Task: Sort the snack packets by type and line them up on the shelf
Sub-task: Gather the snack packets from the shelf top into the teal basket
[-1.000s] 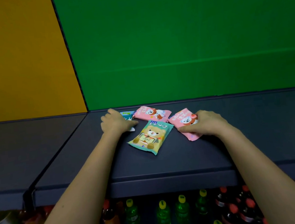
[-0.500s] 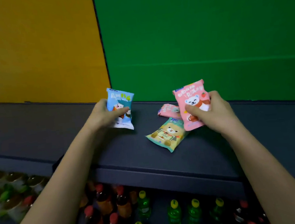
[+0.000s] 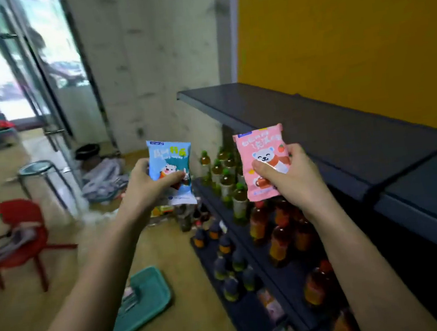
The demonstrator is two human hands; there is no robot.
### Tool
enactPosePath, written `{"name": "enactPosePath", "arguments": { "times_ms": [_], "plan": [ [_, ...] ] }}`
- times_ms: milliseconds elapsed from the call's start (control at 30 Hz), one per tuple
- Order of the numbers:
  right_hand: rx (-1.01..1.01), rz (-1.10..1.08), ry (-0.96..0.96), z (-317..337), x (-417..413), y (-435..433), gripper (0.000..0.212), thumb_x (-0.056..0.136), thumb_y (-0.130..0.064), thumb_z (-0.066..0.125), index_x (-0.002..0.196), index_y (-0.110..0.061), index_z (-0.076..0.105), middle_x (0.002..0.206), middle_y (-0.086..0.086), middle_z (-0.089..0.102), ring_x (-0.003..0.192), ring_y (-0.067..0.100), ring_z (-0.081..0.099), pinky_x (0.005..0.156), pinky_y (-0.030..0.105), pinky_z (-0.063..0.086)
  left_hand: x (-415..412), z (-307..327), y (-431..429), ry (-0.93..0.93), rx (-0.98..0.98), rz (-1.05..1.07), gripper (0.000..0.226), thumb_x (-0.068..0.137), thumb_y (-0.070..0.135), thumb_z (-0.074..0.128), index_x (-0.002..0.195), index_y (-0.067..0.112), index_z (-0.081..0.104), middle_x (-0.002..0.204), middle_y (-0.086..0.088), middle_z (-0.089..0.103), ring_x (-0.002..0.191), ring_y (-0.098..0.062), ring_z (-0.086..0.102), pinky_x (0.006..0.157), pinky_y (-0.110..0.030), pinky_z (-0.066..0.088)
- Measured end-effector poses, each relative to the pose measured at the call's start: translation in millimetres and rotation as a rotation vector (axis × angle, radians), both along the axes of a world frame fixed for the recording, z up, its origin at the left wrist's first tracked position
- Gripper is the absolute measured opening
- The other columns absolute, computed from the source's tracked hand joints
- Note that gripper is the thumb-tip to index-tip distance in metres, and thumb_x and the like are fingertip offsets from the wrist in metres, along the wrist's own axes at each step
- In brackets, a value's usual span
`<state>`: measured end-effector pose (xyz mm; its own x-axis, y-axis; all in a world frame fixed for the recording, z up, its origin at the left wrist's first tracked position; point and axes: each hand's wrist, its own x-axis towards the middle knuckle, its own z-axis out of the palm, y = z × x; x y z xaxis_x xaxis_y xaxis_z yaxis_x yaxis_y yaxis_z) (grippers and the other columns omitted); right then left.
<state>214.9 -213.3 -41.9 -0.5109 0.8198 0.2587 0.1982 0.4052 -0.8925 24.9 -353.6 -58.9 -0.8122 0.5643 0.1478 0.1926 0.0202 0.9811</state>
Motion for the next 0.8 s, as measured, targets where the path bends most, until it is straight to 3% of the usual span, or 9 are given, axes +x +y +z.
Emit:
{"name": "enactPosePath", "arguments": {
  "times_ms": [133,233,367,467,600,733,800],
  "plan": [
    [-0.105,0.199,-0.032,-31.8,-123.5,-42.9,0.05,0.071,-0.04,0.075,0.107,-0.018,0.048,0.111,0.005,0.064,0.098,0.026,0.064,0.089,0.044,0.052,-93.7,-30.4,-78.1,-0.023,-0.059,0.166,0.04,0.077,0.002,0.072,0.109,0.005,0.05,0.08,-0.005,0.065,0.045,0.002,0.06,0.04,-0.017,0.048],
    [-0.174,0.31,-0.041,-56.3,-207.9,-70.5,0.046,0.072,-0.039,0.075,0.104,-0.021,0.047,0.109,0.004,0.065,0.097,0.025,0.065,0.088,0.048,0.052,-154.5,-50.9,-122.8,-0.014,-0.109,0.235,0.031,0.078,-0.001,0.07,0.096,0.012,0.049,0.079,-0.006,0.064,0.046,0.002,0.059,0.043,-0.016,0.049],
    [-0.287,0.413,-0.035,-88.0,-303.0,-101.4,0.041,0.081,-0.026,0.071,0.109,-0.013,0.045,0.11,0.006,0.063,0.093,0.023,0.067,0.073,0.032,0.055,-223.8,-76.3,-165.2,-0.06,-0.149,0.338,0.036,0.075,0.001,0.072,0.101,0.009,0.048,0.081,-0.002,0.061,0.06,-0.008,0.059,0.046,-0.013,0.047],
    [-0.315,0.445,-0.081,-115.3,-361.7,-114.6,0.039,0.079,-0.028,0.072,0.104,-0.017,0.045,0.108,0.006,0.065,0.091,0.026,0.068,0.081,0.044,0.055,-272.2,-100.2,-183.0,-0.121,-0.184,0.395,0.034,0.072,0.006,0.074,0.095,0.012,0.05,0.084,-0.004,0.062,0.065,-0.014,0.059,0.055,-0.026,0.049],
    [-0.306,0.469,-0.141,-158.2,-437.9,-114.9,0.038,0.073,-0.038,0.074,0.095,-0.025,0.046,0.106,0.006,0.065,0.092,0.027,0.066,0.083,0.05,0.053,-336.4,-142.9,-187.6,-0.189,-0.21,0.446,0.031,0.077,0.003,0.07,0.084,0.018,0.044,0.081,0.0,0.058,0.065,-0.013,0.056,0.06,-0.03,0.048],
    [-0.346,0.495,-0.183,-212.5,-514.1,-113.1,0.034,0.083,-0.023,0.069,0.103,-0.016,0.042,0.092,-0.004,0.06,0.072,0.0,0.062,0.07,0.026,0.053,-407.4,-203.8,-178.7,-0.291,-0.227,0.497,0.029,0.078,0.006,0.069,0.083,0.02,0.044,0.08,-0.001,0.06,0.064,-0.016,0.057,0.059,-0.031,0.048],
    [-0.339,0.512,-0.227,-247.0,-551.4,-109.8,0.034,0.083,-0.025,0.068,0.103,-0.018,0.042,0.09,-0.008,0.059,0.075,0.003,0.062,0.073,0.03,0.052,-441.4,-238.7,-170.5,-0.342,-0.235,0.512,0.024,0.082,0.006,0.064,0.084,0.018,0.043,0.079,-0.004,0.059,0.06,-0.015,0.056,0.053,-0.028,0.047]
  ]
}}
